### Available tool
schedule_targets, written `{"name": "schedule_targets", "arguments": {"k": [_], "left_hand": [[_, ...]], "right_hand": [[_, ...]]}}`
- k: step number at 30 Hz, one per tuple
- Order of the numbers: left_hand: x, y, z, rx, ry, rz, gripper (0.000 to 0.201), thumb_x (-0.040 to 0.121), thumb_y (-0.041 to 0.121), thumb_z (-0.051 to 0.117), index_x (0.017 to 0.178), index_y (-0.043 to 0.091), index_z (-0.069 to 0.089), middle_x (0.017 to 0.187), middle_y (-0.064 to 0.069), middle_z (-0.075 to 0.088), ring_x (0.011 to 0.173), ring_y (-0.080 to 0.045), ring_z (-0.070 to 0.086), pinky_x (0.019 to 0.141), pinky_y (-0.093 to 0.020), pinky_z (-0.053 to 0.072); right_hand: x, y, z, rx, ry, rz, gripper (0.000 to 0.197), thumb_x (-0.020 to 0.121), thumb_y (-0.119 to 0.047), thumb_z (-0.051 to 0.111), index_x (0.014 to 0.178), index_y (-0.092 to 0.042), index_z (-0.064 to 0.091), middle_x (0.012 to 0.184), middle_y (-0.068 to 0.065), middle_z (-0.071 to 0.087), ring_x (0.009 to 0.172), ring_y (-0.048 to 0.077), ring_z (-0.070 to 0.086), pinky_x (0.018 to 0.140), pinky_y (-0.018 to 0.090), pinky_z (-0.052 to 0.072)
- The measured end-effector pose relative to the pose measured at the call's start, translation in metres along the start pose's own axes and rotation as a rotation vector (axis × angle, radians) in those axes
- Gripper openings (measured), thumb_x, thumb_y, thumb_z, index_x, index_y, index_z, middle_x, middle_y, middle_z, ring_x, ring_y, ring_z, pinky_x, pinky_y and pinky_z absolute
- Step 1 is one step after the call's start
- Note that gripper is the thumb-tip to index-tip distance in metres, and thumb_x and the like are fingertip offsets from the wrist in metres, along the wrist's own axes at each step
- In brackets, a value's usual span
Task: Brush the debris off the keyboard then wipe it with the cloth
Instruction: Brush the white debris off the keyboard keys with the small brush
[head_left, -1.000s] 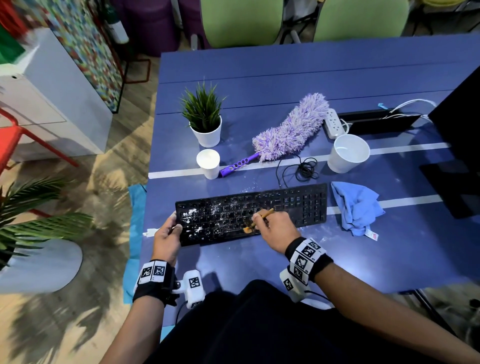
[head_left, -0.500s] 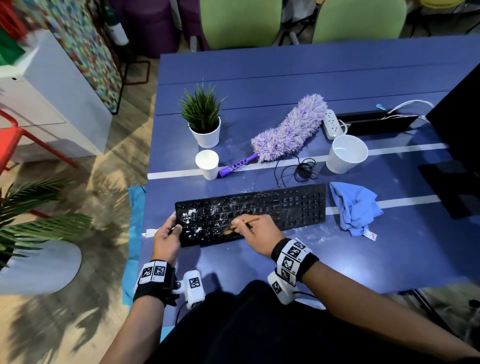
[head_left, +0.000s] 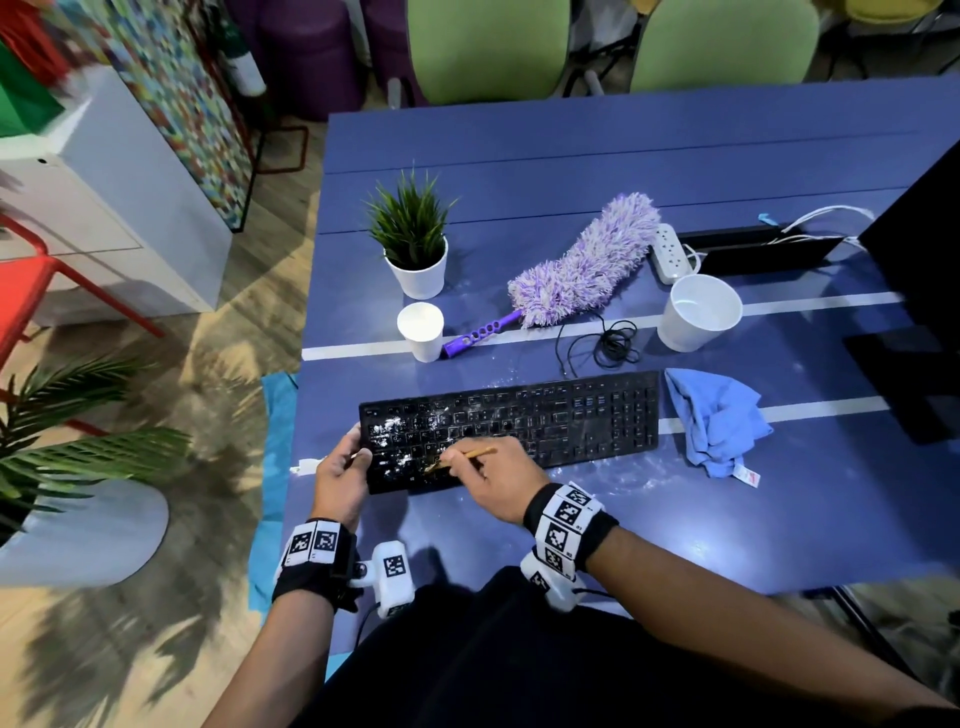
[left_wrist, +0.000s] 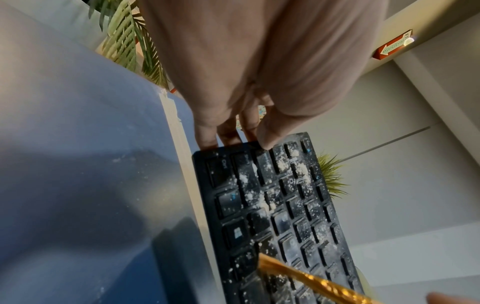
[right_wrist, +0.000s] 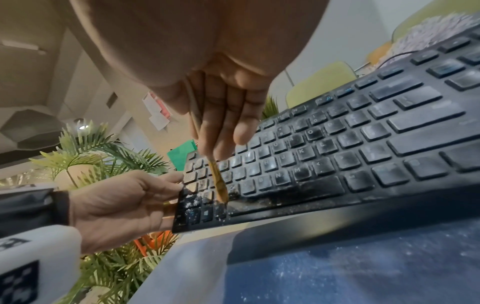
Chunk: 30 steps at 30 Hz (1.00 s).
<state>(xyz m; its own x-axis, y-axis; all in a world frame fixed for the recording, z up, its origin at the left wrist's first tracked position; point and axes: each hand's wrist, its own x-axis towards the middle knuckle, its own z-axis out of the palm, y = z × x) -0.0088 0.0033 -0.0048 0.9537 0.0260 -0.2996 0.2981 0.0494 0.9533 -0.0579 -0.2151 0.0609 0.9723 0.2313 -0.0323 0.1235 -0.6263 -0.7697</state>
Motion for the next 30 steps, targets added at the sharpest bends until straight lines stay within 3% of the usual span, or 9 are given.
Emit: {"name": "schedule_targets", "arguments": {"k": [5,8,12,16,21,24,26,28,30], "left_hand": [[0.0015,-0.0016,-0.0026,0.006,-0.003,-0.008,0.049,0.095,-0.014,0.04,0.114,0.024,0.067,0.108,0.01,0.073,0.113,-0.023,0.059,0.113,-0.053,0.037],[0.0023,-0.0017,-0.0025,0.003,-0.012,-0.001,0.048,0.096,-0.013,0.041,0.12,0.021,0.064,0.117,-0.002,0.07,0.115,-0.023,0.058,0.114,-0.053,0.036],[0.0037,-0.0044,-0.0045,0.007,-0.01,-0.018,0.045,0.096,-0.013,0.041,0.122,0.017,0.062,0.125,-0.013,0.064,0.117,-0.025,0.056,0.115,-0.056,0.034],[0.0039,-0.0031,-0.0029,-0.012,-0.018,-0.025,0.042,0.096,-0.013,0.041,0.126,0.012,0.059,0.126,-0.015,0.063,0.116,-0.026,0.056,0.114,-0.056,0.034],[0.0021,-0.0003,-0.0002,-0.01,0.002,-0.022,0.044,0.095,-0.014,0.04,0.126,0.012,0.059,0.123,-0.012,0.064,0.116,-0.023,0.057,0.115,-0.053,0.035],[0.0031,-0.0022,-0.0014,-0.014,0.004,-0.016,0.044,0.095,-0.014,0.04,0.128,0.01,0.058,0.126,-0.015,0.063,0.117,-0.024,0.056,0.115,-0.054,0.034],[0.0041,-0.0028,-0.0015,-0.018,0.008,-0.011,0.044,0.096,-0.014,0.041,0.128,0.011,0.059,0.126,-0.014,0.064,0.117,-0.025,0.056,0.115,-0.054,0.034],[0.0033,-0.002,0.0001,-0.019,0.004,-0.005,0.044,0.096,-0.014,0.04,0.12,0.016,0.062,0.115,-0.002,0.071,0.115,-0.024,0.057,0.114,-0.05,0.036],[0.0018,-0.0009,0.0003,-0.01,-0.004,-0.008,0.047,0.096,-0.014,0.04,0.113,0.022,0.065,0.104,0.011,0.074,0.112,-0.023,0.058,0.111,-0.047,0.038]], "right_hand": [[0.0016,-0.0002,-0.0016,-0.026,-0.072,0.004,0.033,0.101,-0.032,0.043,0.104,-0.013,0.069,0.099,0.005,0.074,0.091,0.024,0.067,0.087,0.036,0.053],[0.003,0.0017,-0.0003,-0.016,0.005,0.01,0.032,0.101,-0.033,0.043,0.106,-0.016,0.069,0.099,0.003,0.073,0.088,0.019,0.065,0.083,0.029,0.051],[0.0075,0.0041,0.0036,-0.045,-0.068,0.029,0.039,0.097,-0.044,0.038,0.101,-0.021,0.07,0.091,0.0,0.074,0.083,0.019,0.067,0.08,0.034,0.054],[0.0084,0.0042,0.0008,-0.056,-0.014,0.008,0.035,0.1,-0.037,0.04,0.104,-0.017,0.069,0.093,0.002,0.073,0.084,0.019,0.065,0.081,0.033,0.053],[0.0087,0.0028,0.0001,-0.055,-0.014,-0.013,0.031,0.101,-0.031,0.042,0.103,-0.017,0.069,0.095,0.001,0.072,0.082,0.016,0.063,0.079,0.027,0.05],[0.0085,0.0019,-0.0006,-0.07,-0.082,-0.01,0.032,0.101,-0.03,0.043,0.098,-0.015,0.071,0.093,0.003,0.073,0.082,0.02,0.064,0.08,0.029,0.051],[0.0062,0.0043,0.0001,-0.044,-0.011,-0.016,0.032,0.101,-0.03,0.043,0.099,-0.014,0.07,0.093,0.003,0.073,0.083,0.02,0.065,0.08,0.03,0.052],[0.0054,0.005,0.0008,-0.021,0.029,-0.014,0.031,0.101,-0.032,0.043,0.101,-0.015,0.07,0.092,0.002,0.072,0.082,0.019,0.065,0.079,0.033,0.053],[0.0067,0.0041,0.0036,-0.029,-0.025,-0.024,0.032,0.101,-0.032,0.043,0.1,-0.015,0.07,0.093,0.002,0.073,0.084,0.019,0.066,0.081,0.035,0.054]]}}
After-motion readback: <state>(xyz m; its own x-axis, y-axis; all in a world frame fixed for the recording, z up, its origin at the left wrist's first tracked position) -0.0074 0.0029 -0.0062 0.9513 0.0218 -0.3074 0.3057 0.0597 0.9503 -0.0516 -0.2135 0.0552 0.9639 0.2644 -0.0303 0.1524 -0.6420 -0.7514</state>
